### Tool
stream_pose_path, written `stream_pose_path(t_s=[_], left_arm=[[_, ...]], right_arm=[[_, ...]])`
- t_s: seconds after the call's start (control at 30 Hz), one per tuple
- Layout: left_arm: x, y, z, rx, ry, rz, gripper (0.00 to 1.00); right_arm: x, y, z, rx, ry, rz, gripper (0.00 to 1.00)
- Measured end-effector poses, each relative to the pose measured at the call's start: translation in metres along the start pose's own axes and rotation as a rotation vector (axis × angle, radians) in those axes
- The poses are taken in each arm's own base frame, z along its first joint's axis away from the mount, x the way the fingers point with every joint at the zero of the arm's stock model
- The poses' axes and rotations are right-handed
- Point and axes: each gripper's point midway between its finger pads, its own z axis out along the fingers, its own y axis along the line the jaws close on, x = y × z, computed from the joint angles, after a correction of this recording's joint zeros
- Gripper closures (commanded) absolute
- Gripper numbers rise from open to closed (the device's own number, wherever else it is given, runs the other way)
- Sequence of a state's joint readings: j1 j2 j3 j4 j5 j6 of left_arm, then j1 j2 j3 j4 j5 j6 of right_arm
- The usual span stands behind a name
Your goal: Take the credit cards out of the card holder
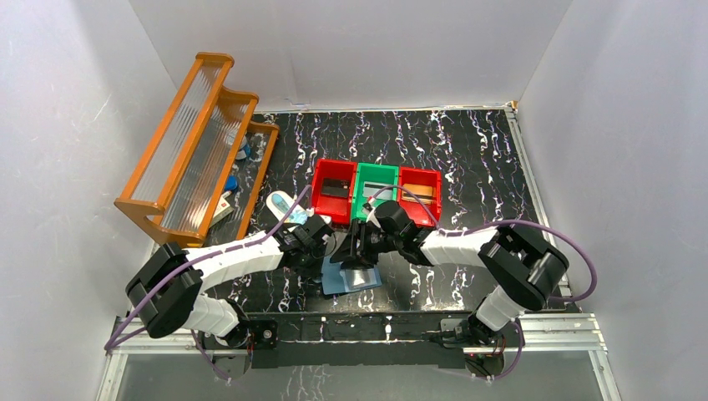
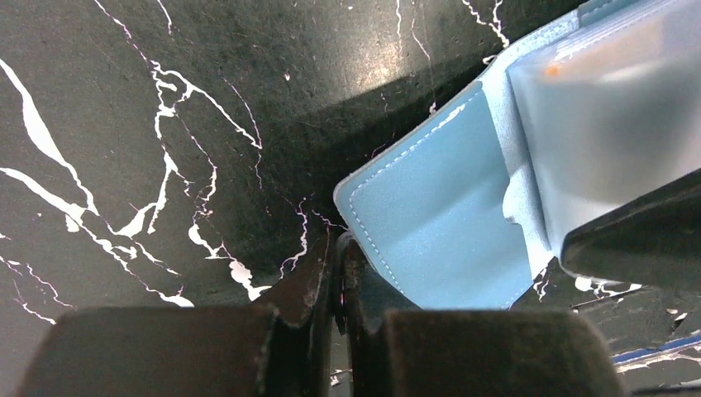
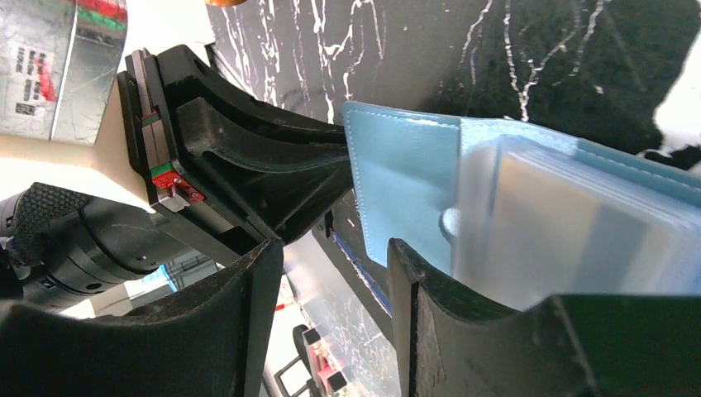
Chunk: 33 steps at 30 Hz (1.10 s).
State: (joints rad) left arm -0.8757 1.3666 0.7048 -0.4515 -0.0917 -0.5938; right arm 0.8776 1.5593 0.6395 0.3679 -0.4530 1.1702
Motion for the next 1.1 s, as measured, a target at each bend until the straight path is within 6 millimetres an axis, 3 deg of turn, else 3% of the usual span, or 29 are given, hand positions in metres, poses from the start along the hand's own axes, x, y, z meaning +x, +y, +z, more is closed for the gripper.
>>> stream_pose_path(t_s=[0.33,0.6,0.7,1.1], left_arm=[[-0.003,0.0,0.001,-0.008,-0.016,-0.019,1.0],[-0.005,0.002,0.0,-0.016,-0.026,-0.017,1.0],[-0.005,0.002,0.0,-0.015,-0.026,-0.008,1.0],[-0.005,0.003,0.0,-0.015,-0.026,0.01,1.0]], right_arm=[[0.002,0.011,0.006,-0.05,0.011,0.012,0.4],[-0.022,-0.015,-0.033,0.214,-0.215,0.0,0.37],[-0.023,-0.029,-0.042,0.288,-0.241,0.0,0.37],[-0.013,-0.064,-0.039,0.412,-0.19,0.024,0.37]])
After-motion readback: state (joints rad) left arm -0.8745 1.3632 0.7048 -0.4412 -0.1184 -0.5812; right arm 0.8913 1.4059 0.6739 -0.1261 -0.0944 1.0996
